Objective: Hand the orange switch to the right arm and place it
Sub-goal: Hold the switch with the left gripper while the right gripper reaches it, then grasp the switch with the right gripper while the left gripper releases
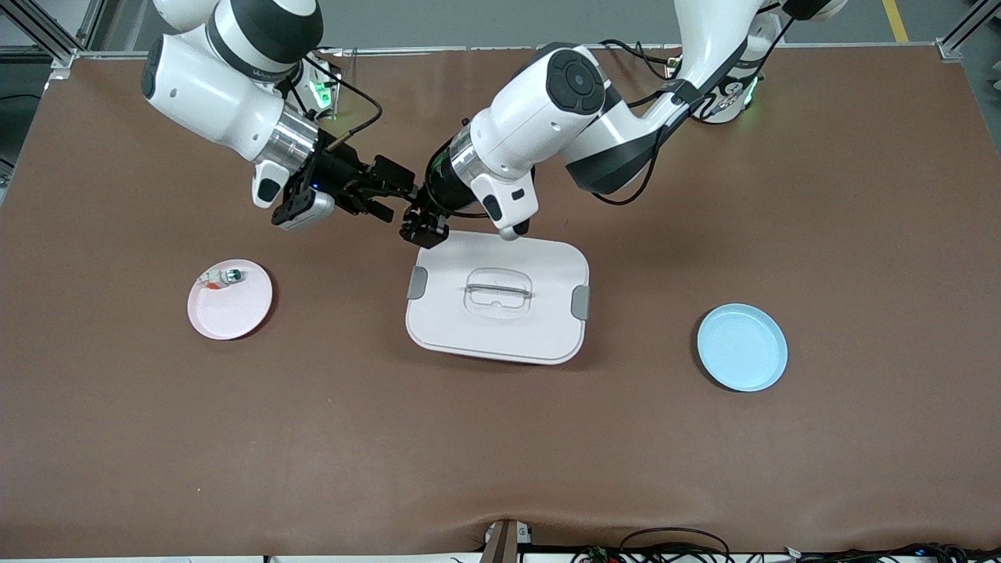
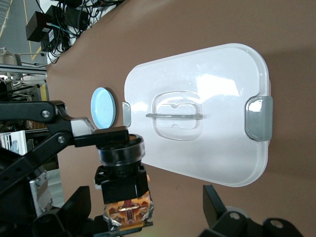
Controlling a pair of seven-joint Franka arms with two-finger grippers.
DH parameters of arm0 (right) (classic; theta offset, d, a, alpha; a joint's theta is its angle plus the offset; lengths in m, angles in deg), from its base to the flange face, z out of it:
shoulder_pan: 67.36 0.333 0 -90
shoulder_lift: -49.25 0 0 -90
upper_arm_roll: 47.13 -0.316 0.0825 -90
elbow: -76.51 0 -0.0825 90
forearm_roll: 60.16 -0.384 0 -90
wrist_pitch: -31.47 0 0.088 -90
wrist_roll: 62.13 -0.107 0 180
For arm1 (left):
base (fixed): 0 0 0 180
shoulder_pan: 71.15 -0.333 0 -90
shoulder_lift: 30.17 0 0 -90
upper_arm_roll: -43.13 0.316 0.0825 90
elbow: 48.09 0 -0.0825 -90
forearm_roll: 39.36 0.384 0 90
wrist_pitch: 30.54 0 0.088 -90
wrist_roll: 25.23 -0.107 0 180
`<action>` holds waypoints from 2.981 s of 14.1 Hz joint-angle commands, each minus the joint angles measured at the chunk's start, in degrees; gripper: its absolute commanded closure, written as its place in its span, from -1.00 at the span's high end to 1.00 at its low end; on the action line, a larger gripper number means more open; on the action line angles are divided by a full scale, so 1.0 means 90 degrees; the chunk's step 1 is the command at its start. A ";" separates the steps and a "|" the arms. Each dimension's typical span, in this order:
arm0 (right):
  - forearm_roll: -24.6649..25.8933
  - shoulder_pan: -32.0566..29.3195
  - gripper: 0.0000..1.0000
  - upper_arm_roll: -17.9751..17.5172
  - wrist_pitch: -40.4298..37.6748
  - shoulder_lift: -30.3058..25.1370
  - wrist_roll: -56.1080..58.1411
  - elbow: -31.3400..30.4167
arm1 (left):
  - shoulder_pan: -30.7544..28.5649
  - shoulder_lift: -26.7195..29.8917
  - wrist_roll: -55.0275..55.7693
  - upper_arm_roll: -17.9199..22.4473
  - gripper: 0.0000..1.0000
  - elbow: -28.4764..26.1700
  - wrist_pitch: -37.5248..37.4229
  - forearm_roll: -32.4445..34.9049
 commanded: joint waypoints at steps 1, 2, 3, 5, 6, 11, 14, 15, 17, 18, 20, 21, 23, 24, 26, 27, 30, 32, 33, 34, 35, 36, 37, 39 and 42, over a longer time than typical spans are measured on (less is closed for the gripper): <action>-0.0156 0.0094 1.00 0.0066 0.0037 0.0020 0.0023 0.0057 | 0.0091 -0.0097 0.0041 0.0053 -1.00 0.0178 0.0021 -0.0083; -0.0156 0.0094 1.00 0.0066 0.0037 0.0020 0.0062 0.0057 | 0.0091 -0.0097 0.0041 0.0053 -1.00 0.0178 0.0021 -0.0083; -0.0156 0.0094 1.00 0.0066 0.0037 0.0020 0.0072 0.0057 | 0.0091 -0.0097 0.0041 0.0063 -1.00 0.0178 0.0021 -0.0083; -0.0147 0.0104 1.00 0.0066 0.0047 0.0020 0.0101 0.0057 | 0.0081 -0.0097 0.0041 0.0053 -1.00 0.0178 0.0021 -0.0083; -0.0147 0.0114 1.00 0.0066 0.0047 0.0020 0.0101 0.0057 | 0.0081 -0.0097 0.0041 0.0053 -1.00 0.0178 0.0021 -0.0083; -0.0146 0.0191 0.87 0.0066 0.0066 0.0020 0.0101 0.0067 | 0.0091 -0.0088 0.0041 0.0102 -1.00 0.0178 0.0021 -0.0083; -0.0147 0.0202 0.83 0.0066 0.0066 0.0088 0.0111 0.0115 | 0.0101 -0.0088 0.0041 0.0102 -1.00 0.0178 0.0021 -0.0083; -0.0147 0.0221 0.74 0.0066 0.0124 0.0108 0.0101 0.0125 | 0.0101 -0.0088 0.0041 0.0102 -1.00 0.0178 0.0021 -0.0083; -0.0137 0.0299 0.46 0.0066 0.0242 0.0157 0.0111 0.0135 | 0.0091 -0.0088 0.0041 0.0102 -1.00 0.0178 0.0021 -0.0083; -0.0108 0.0299 0.27 0.0066 0.0233 0.0186 0.0227 0.0154 | 0.0091 -0.0088 0.0041 0.0102 -1.00 0.0178 0.0021 -0.0083; -0.0137 0.0289 -0.07 0.0066 0.0233 0.0206 0.0608 0.0164 | 0.0101 -0.0088 0.0041 0.0102 -1.00 0.0178 0.0021 -0.0083; -0.0137 0.0289 -0.24 0.0066 0.0232 0.0215 0.0647 0.0155 | 0.0091 -0.0088 0.0041 0.0102 -1.00 0.0178 0.0021 -0.0083; -0.0137 0.0299 -0.80 0.0066 0.0232 0.0215 0.0716 0.0164 | 0.0091 -0.0097 0.0041 0.0112 -1.00 0.0178 0.0021 -0.0083; -0.0137 0.0299 -1.00 0.0066 0.0223 0.0215 0.0649 0.0174 | 0.0091 -0.0097 0.0041 0.0112 -1.00 0.0178 0.0021 -0.0083; -0.0137 0.0290 -1.00 0.0066 0.0193 0.0215 0.0648 0.0184 | 0.0091 -0.0117 0.0041 0.0112 -1.00 0.0178 0.0031 -0.0092; -0.0137 0.0299 -1.00 0.0066 0.0193 0.0215 0.0648 0.0193 | 0.0091 -0.0136 0.0041 0.0112 -0.77 0.0178 0.0021 -0.0092; -0.0108 0.0290 -1.00 0.0066 0.0164 0.0215 0.0726 0.0213 | 0.0091 -0.0107 -0.0007 0.0131 1.00 0.0178 0.0002 -0.0034; 0.0086 0.0260 -1.00 0.0076 0.0106 0.0245 0.1162 0.0310 | 0.0052 -0.0049 -0.0007 0.0170 1.00 0.0178 -0.0057 -0.0034; 0.0320 0.0192 -1.00 0.0096 -0.0040 0.0283 0.1649 0.0330 | 0.0023 -0.0039 -0.0007 0.0170 1.00 0.0178 -0.0086 -0.0034; 0.0622 0.0124 -1.00 0.0125 -0.0254 0.0294 0.2137 0.0350 | 0.0013 -0.0019 -0.0007 0.0219 1.00 0.0178 -0.0202 -0.0014; 0.1041 -0.0051 -1.00 0.0125 -0.0459 0.0303 0.2703 0.0408 | 0.0023 0.0039 -0.0007 0.0384 1.00 0.0178 -0.0348 -0.0014; 0.1441 -0.0226 -1.00 0.0125 -0.0703 0.0323 0.3192 0.0466 | 0.0023 0.0165 -0.0017 0.0511 1.00 0.0178 -0.0476 -0.0014; 0.1822 -0.0392 -1.00 0.0125 -0.1024 0.0323 0.3496 0.0486 | -0.0006 0.0234 -0.0075 0.0551 1.00 0.0178 -0.0641 -0.0005; 0.2952 -0.0637 -1.00 0.0125 -0.1465 0.0323 0.4296 0.0535 | -0.0036 0.0429 -0.0484 0.0687 1.00 0.0178 -0.1100 0.0160; 0.4342 -0.0921 -1.00 0.0125 -0.1593 0.0333 0.5429 0.0438 | -0.0240 0.0624 -0.1176 0.0737 1.00 0.0178 -0.1812 0.0687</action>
